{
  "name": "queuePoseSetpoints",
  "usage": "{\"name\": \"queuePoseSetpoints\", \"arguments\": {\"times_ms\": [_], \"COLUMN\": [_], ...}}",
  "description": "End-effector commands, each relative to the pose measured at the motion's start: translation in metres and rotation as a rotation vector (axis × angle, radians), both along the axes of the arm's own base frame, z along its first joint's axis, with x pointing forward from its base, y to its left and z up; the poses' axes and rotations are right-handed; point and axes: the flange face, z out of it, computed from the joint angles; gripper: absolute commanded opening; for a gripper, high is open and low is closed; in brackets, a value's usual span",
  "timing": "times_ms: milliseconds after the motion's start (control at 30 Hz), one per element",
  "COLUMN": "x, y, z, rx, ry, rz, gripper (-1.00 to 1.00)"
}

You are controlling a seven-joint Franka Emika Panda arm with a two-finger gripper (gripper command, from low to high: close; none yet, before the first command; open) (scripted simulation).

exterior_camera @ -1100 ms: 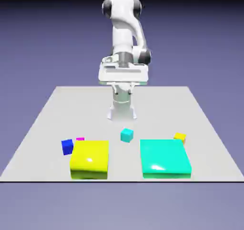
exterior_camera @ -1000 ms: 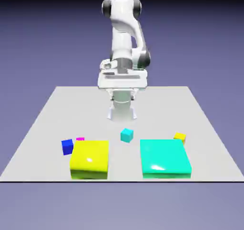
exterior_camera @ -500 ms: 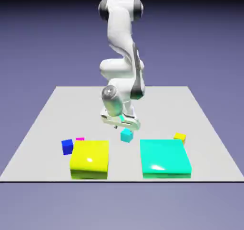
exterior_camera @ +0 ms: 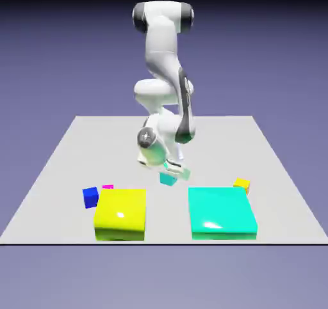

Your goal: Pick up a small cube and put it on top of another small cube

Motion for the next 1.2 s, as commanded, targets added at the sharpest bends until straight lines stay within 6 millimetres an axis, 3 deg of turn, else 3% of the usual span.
{"name": "queuePoseSetpoints", "arguments": {"times_ms": [0,67,400,700,833,867,900,1033,1067,1100,1133,1167], "x": [0.018,0.051,0.197,0.193,0.132,0.116,0.116,0.091,0.09,0.09,0.09,0.097], "y": [0.01,0.015,-0.04,-0.183,-0.229,-0.238,-0.238,-0.245,-0.245,-0.245,-0.245,-0.243], "z": [0.004,0.014,0.071,0.083,0.061,0.056,0.056,-0.004,-0.005,-0.005,-0.005,0.009], "rx": [-0.006,-0.013,-0.095,-0.142,-0.032,-0.002,-0.002,-0.002,-0.002,-0.002,-0.002,-0.003], "ry": [-0.054,-0.163,-0.546,-0.294,-0.053,0.0,0.0,0.0,0.0,0.0,0.0,0.0], "rz": [0.011,-0.016,0.246,0.728,0.779,0.784,0.784,0.784,0.784,0.784,0.784,0.784], "gripper": [-1.0,-1.0,-1.0,-1.0,-1.0,-1.0,-1.0,-1.0,-1.0,1.0,1.0,1.0]}}
